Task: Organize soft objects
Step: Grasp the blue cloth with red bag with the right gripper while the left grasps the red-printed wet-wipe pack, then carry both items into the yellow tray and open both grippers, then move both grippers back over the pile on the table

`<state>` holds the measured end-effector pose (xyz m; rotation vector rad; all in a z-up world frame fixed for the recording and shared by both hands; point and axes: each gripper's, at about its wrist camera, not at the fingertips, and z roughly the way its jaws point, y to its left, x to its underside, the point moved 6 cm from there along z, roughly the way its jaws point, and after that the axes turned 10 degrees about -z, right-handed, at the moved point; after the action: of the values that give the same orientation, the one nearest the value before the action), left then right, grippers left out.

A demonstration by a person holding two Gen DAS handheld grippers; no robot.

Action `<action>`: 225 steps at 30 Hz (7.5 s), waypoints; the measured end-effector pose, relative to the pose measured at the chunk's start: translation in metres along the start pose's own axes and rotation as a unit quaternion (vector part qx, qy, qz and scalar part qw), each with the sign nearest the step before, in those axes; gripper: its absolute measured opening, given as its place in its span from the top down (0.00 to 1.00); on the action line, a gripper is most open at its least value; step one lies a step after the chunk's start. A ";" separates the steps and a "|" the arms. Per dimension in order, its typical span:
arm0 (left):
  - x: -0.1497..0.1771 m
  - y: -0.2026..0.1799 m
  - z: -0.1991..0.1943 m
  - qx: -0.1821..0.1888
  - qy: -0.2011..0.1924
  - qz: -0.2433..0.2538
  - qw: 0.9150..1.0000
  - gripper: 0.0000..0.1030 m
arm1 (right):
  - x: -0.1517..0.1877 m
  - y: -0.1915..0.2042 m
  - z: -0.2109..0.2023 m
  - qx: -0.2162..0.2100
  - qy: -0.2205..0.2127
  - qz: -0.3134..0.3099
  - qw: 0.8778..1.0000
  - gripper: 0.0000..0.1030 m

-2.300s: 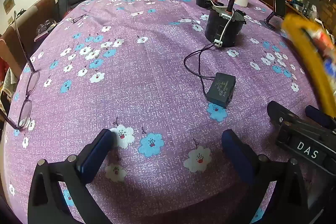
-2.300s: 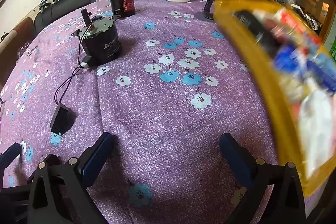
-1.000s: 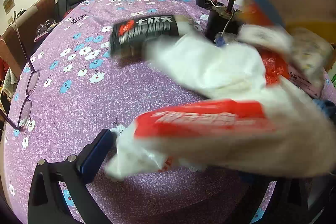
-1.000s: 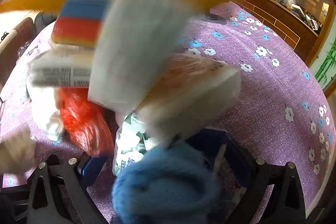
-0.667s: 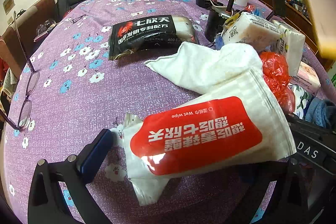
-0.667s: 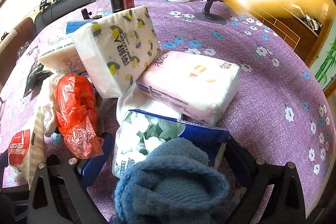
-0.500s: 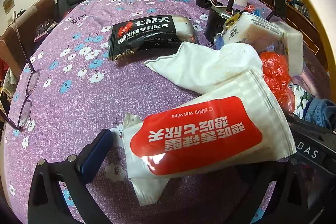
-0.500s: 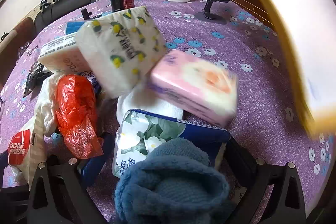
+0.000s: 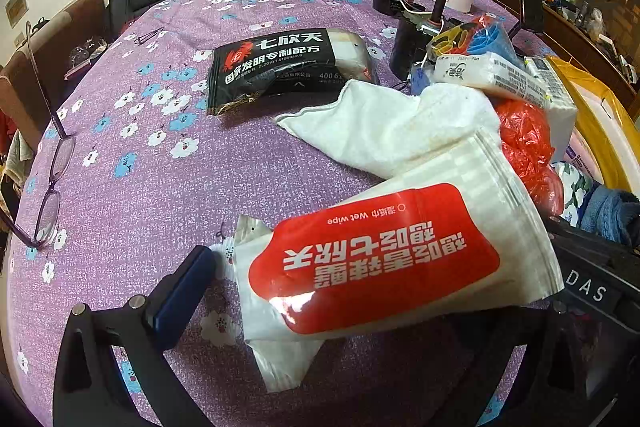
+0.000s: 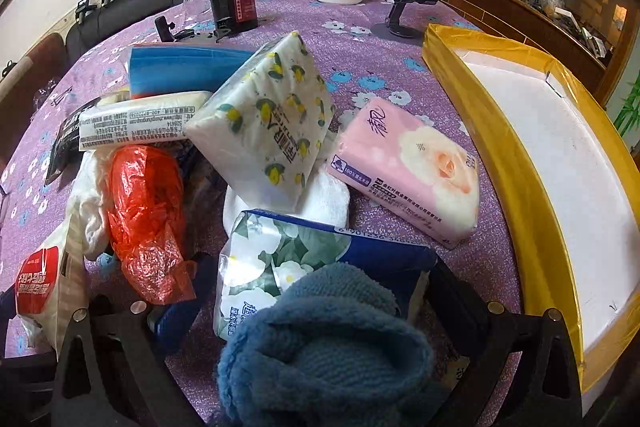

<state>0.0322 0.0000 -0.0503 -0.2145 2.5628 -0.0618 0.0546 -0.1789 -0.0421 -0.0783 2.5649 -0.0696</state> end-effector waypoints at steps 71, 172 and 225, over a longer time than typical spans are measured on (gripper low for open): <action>0.027 -0.046 -0.035 0.065 0.006 0.211 0.975 0.25 | 0.079 0.010 -0.069 -0.313 0.011 -0.229 0.922 0.38; -0.061 -0.337 -0.023 0.198 -0.008 0.146 0.969 0.34 | -0.074 -0.297 -0.048 -0.012 -0.083 0.102 0.991 0.44; -0.001 -0.004 -0.055 0.132 -0.014 -0.025 0.991 0.20 | 0.040 0.013 -0.058 -0.248 -0.054 -0.157 0.954 0.60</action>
<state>0.0042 -0.0037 -0.0030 -0.1752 2.4884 -0.4101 -0.0109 -0.1667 -0.0156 -0.6604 2.3798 0.4491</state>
